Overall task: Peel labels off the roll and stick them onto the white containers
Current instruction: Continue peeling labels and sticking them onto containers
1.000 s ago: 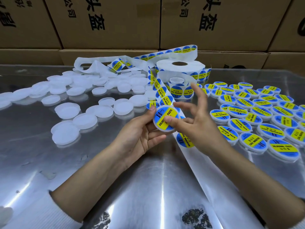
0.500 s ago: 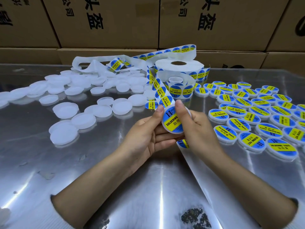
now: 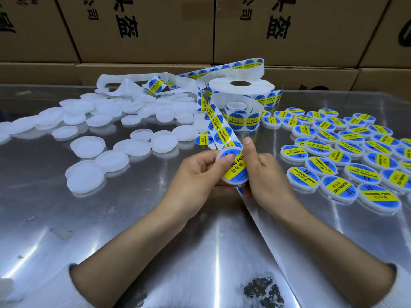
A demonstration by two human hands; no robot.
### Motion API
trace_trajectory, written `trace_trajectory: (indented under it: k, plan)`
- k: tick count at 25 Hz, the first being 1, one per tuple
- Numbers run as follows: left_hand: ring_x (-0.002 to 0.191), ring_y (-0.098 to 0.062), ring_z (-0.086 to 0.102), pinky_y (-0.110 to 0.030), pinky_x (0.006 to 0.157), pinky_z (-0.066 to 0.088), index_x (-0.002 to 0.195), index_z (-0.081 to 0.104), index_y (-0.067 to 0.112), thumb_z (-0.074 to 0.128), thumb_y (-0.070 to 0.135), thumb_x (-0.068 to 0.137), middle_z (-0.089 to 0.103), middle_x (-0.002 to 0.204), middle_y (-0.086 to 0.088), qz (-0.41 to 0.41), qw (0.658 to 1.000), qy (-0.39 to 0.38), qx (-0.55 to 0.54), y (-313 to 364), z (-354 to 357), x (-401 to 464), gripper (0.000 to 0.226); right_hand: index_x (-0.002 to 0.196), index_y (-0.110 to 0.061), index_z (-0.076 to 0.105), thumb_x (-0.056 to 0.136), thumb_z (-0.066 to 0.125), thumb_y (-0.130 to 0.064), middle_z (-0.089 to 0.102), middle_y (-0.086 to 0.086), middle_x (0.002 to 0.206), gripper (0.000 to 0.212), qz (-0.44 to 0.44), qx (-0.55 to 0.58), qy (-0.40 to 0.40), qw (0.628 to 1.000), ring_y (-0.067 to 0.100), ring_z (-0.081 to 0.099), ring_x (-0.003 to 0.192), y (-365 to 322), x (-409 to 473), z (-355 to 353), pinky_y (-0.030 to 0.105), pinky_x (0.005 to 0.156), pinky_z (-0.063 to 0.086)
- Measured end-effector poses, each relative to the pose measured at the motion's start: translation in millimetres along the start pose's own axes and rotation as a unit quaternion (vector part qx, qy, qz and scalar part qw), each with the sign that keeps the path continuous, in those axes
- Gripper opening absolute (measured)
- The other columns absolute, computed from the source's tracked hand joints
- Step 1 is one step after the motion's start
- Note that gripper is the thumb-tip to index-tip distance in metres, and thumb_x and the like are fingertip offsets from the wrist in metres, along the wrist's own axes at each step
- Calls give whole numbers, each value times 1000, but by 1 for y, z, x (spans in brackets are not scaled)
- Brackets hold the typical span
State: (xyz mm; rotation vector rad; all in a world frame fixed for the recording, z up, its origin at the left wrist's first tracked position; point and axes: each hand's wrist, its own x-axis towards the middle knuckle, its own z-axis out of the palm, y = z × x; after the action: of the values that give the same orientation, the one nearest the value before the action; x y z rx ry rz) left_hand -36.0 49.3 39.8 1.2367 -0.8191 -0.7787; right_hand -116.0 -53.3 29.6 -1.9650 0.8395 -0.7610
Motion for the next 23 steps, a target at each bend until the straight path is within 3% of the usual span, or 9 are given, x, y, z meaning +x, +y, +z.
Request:
trace_trajectory:
  k: [3,8,11,13,16,19,20,22,23]
  plan:
    - [78,-8,68,-17,66,54,102,66,9,61,3,85,73,89,-4,5,999,-34,21,-2,-2,-2,18,45,-11,38,97,27,-52,47,7,52,67,-4,-24,7,1000,35,49,66,-1,1,-4,43,67,43]
    - [90,-13,66,-23,85,54,111,62,4,70,-12,73,70,106,-13,37,996,-46,67,-6,-2,-1,42,46,-10,42,98,25,-51,52,10,56,68,14,-26,1,1000,39,56,72,2,4,-4,43,71,44]
    - [85,-13,68,-22,77,55,109,65,6,67,-6,79,72,102,-13,25,997,-26,65,-6,-6,1,33,49,-7,48,96,22,-56,55,9,53,72,9,-21,-9,1000,33,58,66,5,3,-2,41,69,45]
    - [77,-13,70,-19,65,54,105,68,11,63,4,85,74,94,-10,-9,998,-12,53,-5,-12,5,22,56,-8,55,93,23,-61,56,3,46,72,6,2,-44,999,15,55,50,3,2,0,31,60,43]
    - [67,-13,70,-21,63,56,97,71,11,58,16,91,74,83,-7,-42,996,-8,72,-2,-20,12,15,65,-20,59,94,42,-49,51,-13,43,44,8,80,-93,992,-1,44,39,2,1,5,16,48,35]
    - [65,-14,69,-26,65,57,86,70,13,50,30,96,72,71,-5,-33,991,59,117,-7,-30,21,28,76,-11,55,95,51,-31,44,-11,49,28,-2,70,-58,996,1,38,44,8,11,0,23,52,31]
    - [76,-14,69,-28,73,55,91,70,15,48,35,96,73,80,-3,6,967,88,238,-11,-38,25,30,80,-8,56,94,52,-31,47,-7,56,28,1,58,-26,998,5,41,50,11,15,-7,26,56,34]
    - [112,-15,57,-30,94,43,115,63,18,50,42,93,66,117,-1,75,839,119,525,-18,-58,31,35,97,-8,59,94,52,-35,58,4,76,27,9,10,32,999,19,52,68,17,25,-23,33,67,42]
    - [128,-19,43,-31,104,33,129,54,16,51,43,92,54,135,-3,70,787,120,601,-20,-68,34,46,107,-13,58,94,52,-36,63,6,88,28,21,-43,51,998,24,58,81,21,28,-31,36,74,44]
